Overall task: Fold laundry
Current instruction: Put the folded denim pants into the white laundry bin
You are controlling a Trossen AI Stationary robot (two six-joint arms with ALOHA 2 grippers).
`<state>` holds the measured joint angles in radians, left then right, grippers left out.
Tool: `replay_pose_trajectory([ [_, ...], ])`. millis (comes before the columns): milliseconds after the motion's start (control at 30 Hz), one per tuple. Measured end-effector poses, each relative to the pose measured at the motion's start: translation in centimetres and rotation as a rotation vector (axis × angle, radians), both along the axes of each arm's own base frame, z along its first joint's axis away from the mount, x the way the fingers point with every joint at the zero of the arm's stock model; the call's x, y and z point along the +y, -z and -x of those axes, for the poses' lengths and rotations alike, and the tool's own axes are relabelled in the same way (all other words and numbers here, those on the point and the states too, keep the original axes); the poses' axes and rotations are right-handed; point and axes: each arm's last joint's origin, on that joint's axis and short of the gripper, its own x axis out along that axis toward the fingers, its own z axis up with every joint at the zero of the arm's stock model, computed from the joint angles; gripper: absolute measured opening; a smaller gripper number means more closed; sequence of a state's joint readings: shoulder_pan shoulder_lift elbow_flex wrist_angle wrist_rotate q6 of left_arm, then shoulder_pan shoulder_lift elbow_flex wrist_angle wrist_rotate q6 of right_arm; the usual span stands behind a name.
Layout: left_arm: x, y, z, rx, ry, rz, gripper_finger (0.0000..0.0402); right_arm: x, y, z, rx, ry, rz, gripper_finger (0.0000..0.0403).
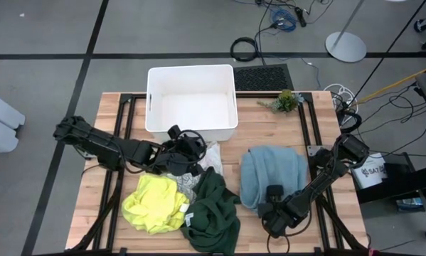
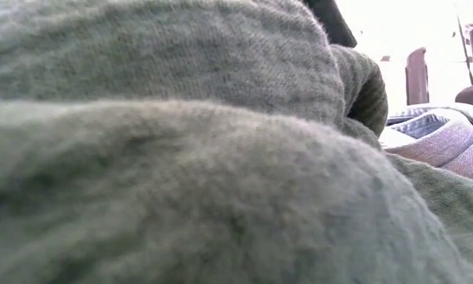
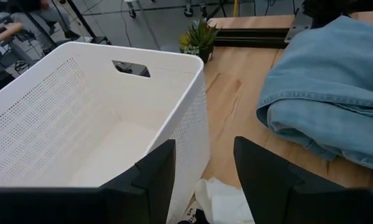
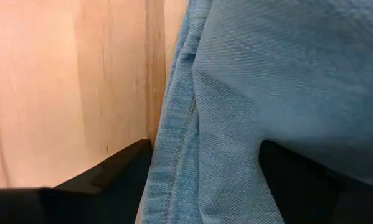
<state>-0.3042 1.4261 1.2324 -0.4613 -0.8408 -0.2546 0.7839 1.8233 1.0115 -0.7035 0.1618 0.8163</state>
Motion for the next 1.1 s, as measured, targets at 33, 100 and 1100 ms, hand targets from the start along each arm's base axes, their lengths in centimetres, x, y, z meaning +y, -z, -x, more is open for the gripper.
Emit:
replay_pose_trajectory([
  [33, 0.0, 0.0, 0.0, -0.005, 0.0, 0.001, 0.0173, 0.0, 0.0, 0.0, -0.004, 0.011, 0.004, 0.0283],
  [100, 0.0, 0.0, 0.0, -0.007, 0.0, 0.002, 0.0173, -0.1, 0.0, 0.0, -0.008, 0.028, 0.012, 0.027],
  [1100, 0.0, -0.1, 0.0, 0.021, 0.009, -0.046, 0.0173, -1.1, -15.2, -0.6, -0.083, 0.113, 0.408, 0.0016],
])
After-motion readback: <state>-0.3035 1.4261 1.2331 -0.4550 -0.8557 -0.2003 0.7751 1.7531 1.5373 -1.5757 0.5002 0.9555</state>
